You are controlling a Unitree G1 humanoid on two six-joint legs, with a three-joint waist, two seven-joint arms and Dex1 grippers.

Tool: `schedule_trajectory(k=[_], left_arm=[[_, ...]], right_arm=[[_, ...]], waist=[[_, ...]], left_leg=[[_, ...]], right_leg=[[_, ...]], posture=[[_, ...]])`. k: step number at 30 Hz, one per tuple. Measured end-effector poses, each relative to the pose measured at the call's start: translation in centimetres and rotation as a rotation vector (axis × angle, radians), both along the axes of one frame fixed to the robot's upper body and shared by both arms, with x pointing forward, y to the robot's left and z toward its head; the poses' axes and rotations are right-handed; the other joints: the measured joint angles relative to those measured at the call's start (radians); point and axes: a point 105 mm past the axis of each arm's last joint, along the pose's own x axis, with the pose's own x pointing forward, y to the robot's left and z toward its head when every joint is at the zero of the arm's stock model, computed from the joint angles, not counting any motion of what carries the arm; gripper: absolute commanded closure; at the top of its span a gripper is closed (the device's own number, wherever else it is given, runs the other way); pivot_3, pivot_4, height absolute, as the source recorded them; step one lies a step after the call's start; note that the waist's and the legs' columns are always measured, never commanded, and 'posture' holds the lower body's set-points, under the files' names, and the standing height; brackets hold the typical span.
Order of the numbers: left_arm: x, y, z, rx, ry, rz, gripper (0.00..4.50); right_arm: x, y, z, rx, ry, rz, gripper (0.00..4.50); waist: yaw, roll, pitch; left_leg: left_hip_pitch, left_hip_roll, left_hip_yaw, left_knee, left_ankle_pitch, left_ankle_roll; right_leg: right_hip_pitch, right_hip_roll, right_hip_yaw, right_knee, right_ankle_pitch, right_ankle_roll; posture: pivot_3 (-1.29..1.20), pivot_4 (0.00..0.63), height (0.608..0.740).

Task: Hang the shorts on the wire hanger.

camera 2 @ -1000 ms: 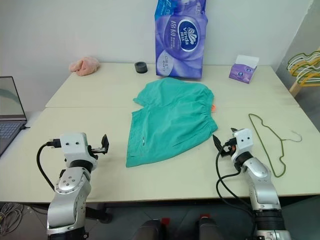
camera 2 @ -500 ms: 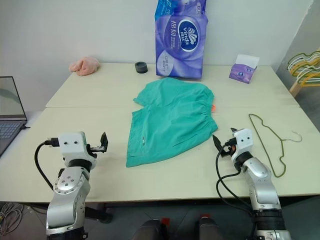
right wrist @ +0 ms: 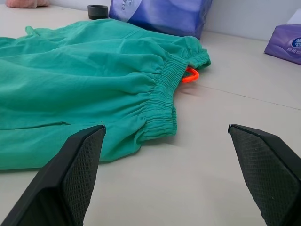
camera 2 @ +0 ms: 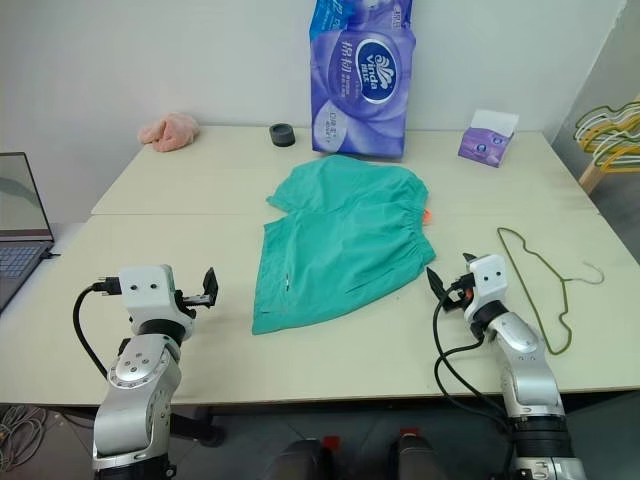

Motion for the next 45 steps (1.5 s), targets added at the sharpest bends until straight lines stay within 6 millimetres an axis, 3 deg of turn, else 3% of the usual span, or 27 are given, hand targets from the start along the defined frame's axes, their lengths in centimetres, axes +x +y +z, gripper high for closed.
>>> schedule_trajectory(k=[5,9,12,16,19,23,30,33,45], left_arm=[[0.2,-1.4,-0.2,-0.013,0.013,-0.103,0.00],[0.3,-6.3,-0.2,-0.055,0.054,-0.442,0.00],[-0.3,-9.8,-0.1,0.033,0.116,-0.698,0.00],[-1.8,-12.3,-1.3,0.163,0.253,-0.949,0.00],[-2.3,-12.9,-2.3,0.222,0.336,-1.031,0.00],[-1.8,-12.1,-3.1,0.308,0.405,-1.037,0.00],[-0.6,-11.0,-3.8,0.359,0.445,-0.997,0.00],[-0.5,-10.6,-3.9,0.385,0.454,-0.994,0.55],[-0.5,-9.5,-4.4,0.433,0.478,-0.994,4.30]], right_arm=[[-0.1,0.1,-0.1,-0.004,0.005,0.018,0.05],[-1.0,0.5,-0.2,0.013,0.042,0.104,0.05],[-2.8,1.5,-0.2,0.004,0.084,0.252,0.05],[-6.4,3.1,-0.1,-0.087,0.167,0.496,0.05],[-7.8,4.3,1.4,-0.109,0.161,0.602,0.05],[-9.0,5.2,2.5,-0.162,0.156,0.693,0.05],[-9.2,5.9,3.3,-0.167,0.132,0.721,0.05],[-9.2,5.8,3.3,-0.171,0.125,0.725,0.00],[-6.8,4.7,2.7,-0.304,0.088,0.642,0.00]], waist=[[-0.001,0.000,0.000],[-0.001,0.000,0.000],[-0.004,0.001,0.000],[-0.015,0.002,0.000],[-0.032,0.002,0.000],[-0.037,0.002,0.000],[-0.048,0.001,0.000],[-0.054,0.001,0.000],[-0.060,0.002,0.000]], left_leg=[[0.000,0.000,0.000,0.000,0.000,0.000],[0.000,0.000,0.000,0.000,0.000,0.000],[0.000,0.000,0.000,0.000,0.000,0.000],[0.000,0.000,0.001,0.000,0.000,0.001],[0.001,0.002,0.001,0.000,0.000,0.002],[0.002,0.003,0.001,0.000,0.001,0.003],[0.001,0.003,0.001,0.000,0.001,0.003],[0.001,0.003,0.001,0.000,0.001,0.003],[0.002,0.004,0.001,0.000,0.001,0.003]], right_leg=[[0.000,0.000,0.000,0.000,0.000,0.000],[0.000,0.000,0.000,0.000,0.000,0.000],[0.001,0.001,0.000,0.000,0.000,0.000],[0.001,0.001,0.000,-0.001,0.000,0.000],[0.001,0.001,0.000,-0.001,-0.002,0.002],[0.001,0.003,-0.001,-0.001,-0.002,0.002],[0.001,0.001,0.000,-0.002,-0.002,0.002],[0.001,0.001,0.001,-0.001,-0.002,0.002],[0.001,0.002,0.001,-0.001,-0.002,0.002]], posture=[[0.03,0.105,0.740],[0.01,0.107,0.740],[-0.02,0.107,0.740],[-0.06,0.109,0.740],[-0.08,0.110,0.740],[-0.10,0.109,0.740],[-0.12,0.110,0.740],[-0.12,0.109,0.740],[-0.13,0.109,0.740]])
